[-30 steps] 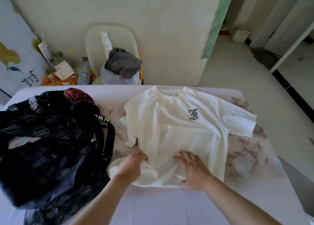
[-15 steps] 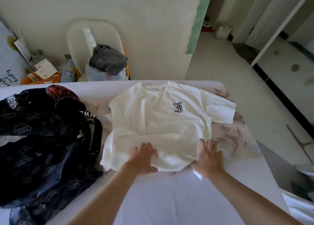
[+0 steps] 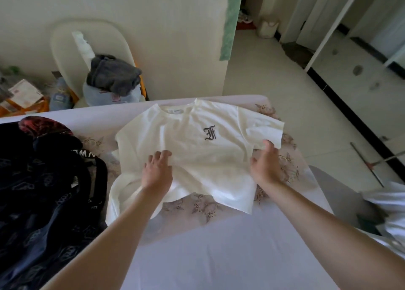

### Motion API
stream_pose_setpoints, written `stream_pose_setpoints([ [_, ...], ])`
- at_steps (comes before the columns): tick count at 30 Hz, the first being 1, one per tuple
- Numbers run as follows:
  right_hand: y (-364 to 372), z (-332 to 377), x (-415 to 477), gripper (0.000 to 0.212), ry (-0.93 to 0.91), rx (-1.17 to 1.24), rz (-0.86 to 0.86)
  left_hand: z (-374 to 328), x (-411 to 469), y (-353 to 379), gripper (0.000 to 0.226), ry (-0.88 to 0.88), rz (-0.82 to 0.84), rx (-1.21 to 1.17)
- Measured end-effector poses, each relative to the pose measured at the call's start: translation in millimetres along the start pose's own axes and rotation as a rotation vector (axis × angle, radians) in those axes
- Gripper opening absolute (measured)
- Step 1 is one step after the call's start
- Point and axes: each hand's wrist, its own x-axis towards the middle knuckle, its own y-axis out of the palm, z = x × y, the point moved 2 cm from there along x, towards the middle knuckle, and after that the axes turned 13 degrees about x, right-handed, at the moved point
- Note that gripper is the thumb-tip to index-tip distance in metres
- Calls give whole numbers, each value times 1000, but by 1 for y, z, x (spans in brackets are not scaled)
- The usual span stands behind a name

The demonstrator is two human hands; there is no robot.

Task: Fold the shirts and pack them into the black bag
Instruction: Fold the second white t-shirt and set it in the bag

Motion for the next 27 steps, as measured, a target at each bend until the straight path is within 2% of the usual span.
stream_pose_setpoints([
  [2,8,-2,2,50,-348,-213,56,-9,-1,6,44,78,-66,32],
  [4,21,-11,-9,28,-577,-231,266,-17,-11,21,36,218,4,10],
  [5,28,-17,-18,22,-599,-232,431,-18,-19,30,31,255,69,24],
  [6,34,-22,-28,24,-581,-272,600,-15,-27,39,38,259,131,65],
  [8,43,-38,-45,41,-566,-432,830,-4,-40,55,70,247,246,185],
  [9,45,-46,-48,52,-603,-511,884,3,-44,60,77,241,224,207],
  [11,46,-56,-51,71,-714,-596,880,13,-46,58,63,221,151,129],
  [13,44,-60,-49,77,-762,-588,830,15,-43,46,53,190,123,-14],
  [15,44,-59,-47,67,-721,-543,836,13,-38,35,54,138,132,-94],
  [17,44,-54,-50,50,-647,-500,837,13,-36,30,70,80,160,-91],
  [19,42,-50,-54,47,-624,-524,793,14,-37,28,74,26,187,-110],
  [21,39,-48,-58,47,-650,-598,735,13,-42,27,68,58,206,-114],
  [24,48,-59,-61,21,-687,-745,703,8,-60,31,70,135,292,-30],
  [25,53,-62,-59,14,-670,-810,744,7,-62,35,72,141,301,-3],
  [27,53,-68,-66,10,-601,-780,753,5,-76,41,77,156,296,59],
])
